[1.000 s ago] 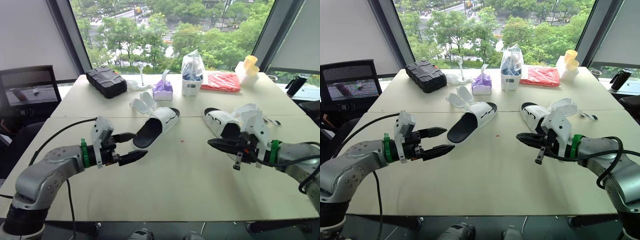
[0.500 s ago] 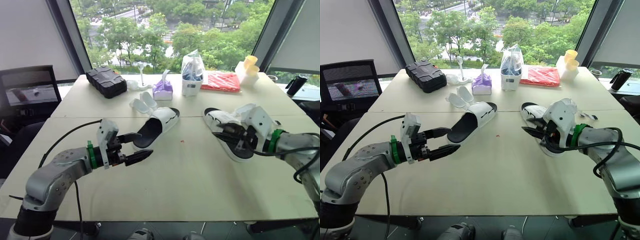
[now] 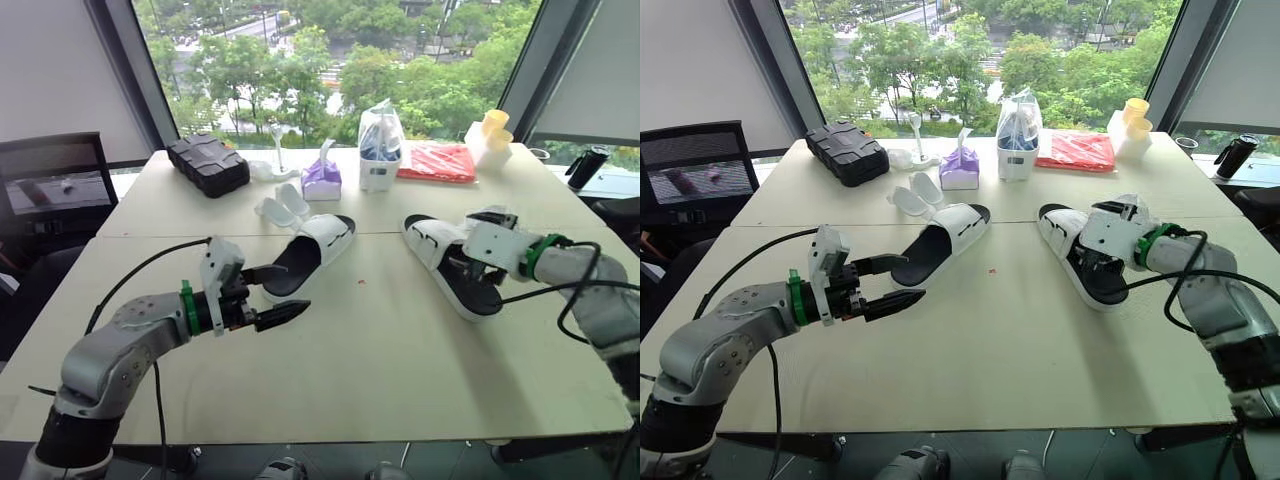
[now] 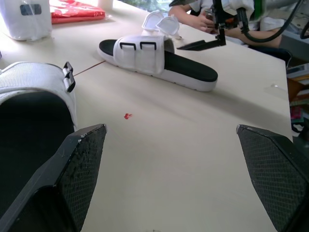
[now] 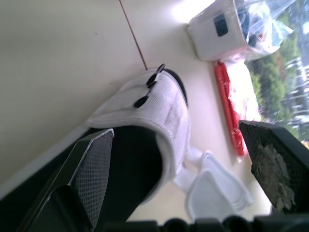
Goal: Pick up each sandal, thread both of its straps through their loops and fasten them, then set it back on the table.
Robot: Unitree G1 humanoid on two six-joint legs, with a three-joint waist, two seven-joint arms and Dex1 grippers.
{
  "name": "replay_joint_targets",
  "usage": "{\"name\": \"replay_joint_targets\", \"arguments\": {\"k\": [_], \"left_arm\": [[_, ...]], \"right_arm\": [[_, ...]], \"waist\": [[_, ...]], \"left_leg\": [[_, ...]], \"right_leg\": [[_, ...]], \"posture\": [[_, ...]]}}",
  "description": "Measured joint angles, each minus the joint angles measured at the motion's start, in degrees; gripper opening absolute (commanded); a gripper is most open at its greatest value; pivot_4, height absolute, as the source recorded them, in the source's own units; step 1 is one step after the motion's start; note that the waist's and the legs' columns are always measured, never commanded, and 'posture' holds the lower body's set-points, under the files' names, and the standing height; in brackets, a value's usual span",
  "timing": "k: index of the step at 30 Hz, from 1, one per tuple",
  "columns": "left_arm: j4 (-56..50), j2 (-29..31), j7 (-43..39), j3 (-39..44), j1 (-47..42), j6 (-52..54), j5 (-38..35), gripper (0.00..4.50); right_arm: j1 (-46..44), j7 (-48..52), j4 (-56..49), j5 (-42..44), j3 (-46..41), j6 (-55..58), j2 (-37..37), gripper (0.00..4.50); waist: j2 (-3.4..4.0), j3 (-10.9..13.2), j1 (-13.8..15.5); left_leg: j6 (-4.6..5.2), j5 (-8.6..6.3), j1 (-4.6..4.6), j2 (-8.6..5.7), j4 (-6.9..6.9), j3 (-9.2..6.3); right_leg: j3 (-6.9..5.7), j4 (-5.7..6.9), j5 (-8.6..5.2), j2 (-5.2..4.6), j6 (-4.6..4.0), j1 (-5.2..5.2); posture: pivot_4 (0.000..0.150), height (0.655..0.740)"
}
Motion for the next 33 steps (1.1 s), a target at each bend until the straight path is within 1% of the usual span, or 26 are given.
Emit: {"name": "replay_joint_targets", "arguments": {"k": [5,10,12,15,17,20,21,23,27,30,33], "left_arm": [[-0.1,-0.3,0.2,-0.4,-0.1,0.0,0.3,4.5],[-0.3,-0.3,0.4,-0.3,0.2,0.0,0.4,4.5],[-0.7,-0.4,0.6,-0.3,0.4,0.0,0.3,4.5],[-1.3,-0.5,1.2,-0.3,0.7,0.1,0.3,4.5],[-1.4,-0.6,1.6,-0.2,0.8,0.1,0.4,4.5],[-1.4,-0.6,1.8,-0.3,0.8,0.1,0.3,4.5],[-1.4,-0.6,1.9,-0.3,0.8,0.1,0.4,4.5],[-1.4,-0.6,2.1,-0.3,0.8,0.1,0.4,4.5],[-1.5,-0.6,2.7,-0.2,0.9,0.1,0.4,4.5],[-1.8,-0.6,2.8,-0.2,1.3,0.1,0.4,4.5],[-2.1,-0.5,3.0,-0.2,1.3,0.1,0.3,4.5]], "right_arm": [[-7.4,-4.3,14.2,-9.0,6.3,-8.2,2.9,4.45],[-12.0,-6.8,23.8,-12.8,8.8,-12.8,5.9,4.45],[-15.5,-9.3,29.1,-15.2,10.5,-14.3,8.0,4.45],[-20.7,-15.5,38.6,-18.9,13.0,-15.7,12.1,4.45],[-24.2,-21.4,45.8,-21.3,14.8,-15.9,15.4,4.45],[-27.5,-28.2,53.2,-23.6,16.6,-16.7,18.9,4.45],[-28.2,-30.1,55.0,-24.1,17.0,-16.8,19.7,4.23],[-28.9,-32.7,57.5,-25.0,17.7,-16.9,21.1,3.59],[-29.5,-35.3,60.4,-25.8,18.6,-16.9,22.4,1.46],[-30.1,-36.0,60.8,-26.2,18.9,-17.2,22.7,0.02],[-30.5,-36.0,61.1,-26.5,19.4,-17.8,22.8,0.02]], "waist": [[0.0,0.0,-0.4],[0.0,0.0,-0.6],[0.0,0.0,-1.2],[0.0,0.0,-1.7],[0.0,0.0,-1.9],[0.0,0.0,-1.8],[0.0,0.0,-1.8],[0.0,0.0,-1.8],[0.01,0.0,-1.8],[0.01,0.0,-2.0],[0.02,0.0,-2.0]], "left_leg": [[-0.04,0.03,0.01,0.0,-0.04,0.0],[-0.08,0.05,0.02,0.0,-0.06,0.01],[-0.11,0.07,0.03,-0.01,-0.06,0.0],[-0.14,0.09,0.06,0.0,-0.07,0.01],[-0.18,0.12,0.09,0.0,-0.07,0.01],[-0.2,0.13,0.09,0.0,-0.08,-0.01],[-0.2,0.13,0.09,0.0,-0.08,-0.02],[-0.21,0.14,0.09,-0.01,-0.08,-0.02],[-0.22,0.14,0.1,-0.01,-0.08,-0.02],[-0.23,0.15,0.11,-0.01,-0.08,0.0],[-0.25,0.16,0.14,-0.01,-0.08,0.01]], "right_leg": [[0.01,0.03,0.0,0.02,0.0,-0.03],[0.04,0.05,0.01,0.03,0.0,-0.04],[0.05,0.09,0.01,0.04,-0.01,-0.03],[0.07,0.13,0.01,0.05,-0.01,-0.02],[0.12,0.16,0.01,0.08,-0.02,-0.04],[0.13,0.18,0.02,0.12,-0.02,-0.04],[0.14,0.18,0.02,0.2,-0.03,-0.04],[0.15,0.18,0.02,0.23,-0.03,-0.04],[0.19,0.2,0.02,0.26,-0.03,-0.04],[0.25,0.23,0.02,0.27,-0.03,-0.07],[0.28,0.27,0.02,0.29,-0.03,-0.06]], "posture": [[0.15,0.74],[0.15,0.74],[0.15,0.74],[0.15,0.74],[0.15,0.74],[0.15,0.74],[0.15,0.74],[0.15,0.74],[0.15,0.74],[0.15,0.74],[0.15,0.74]]}}
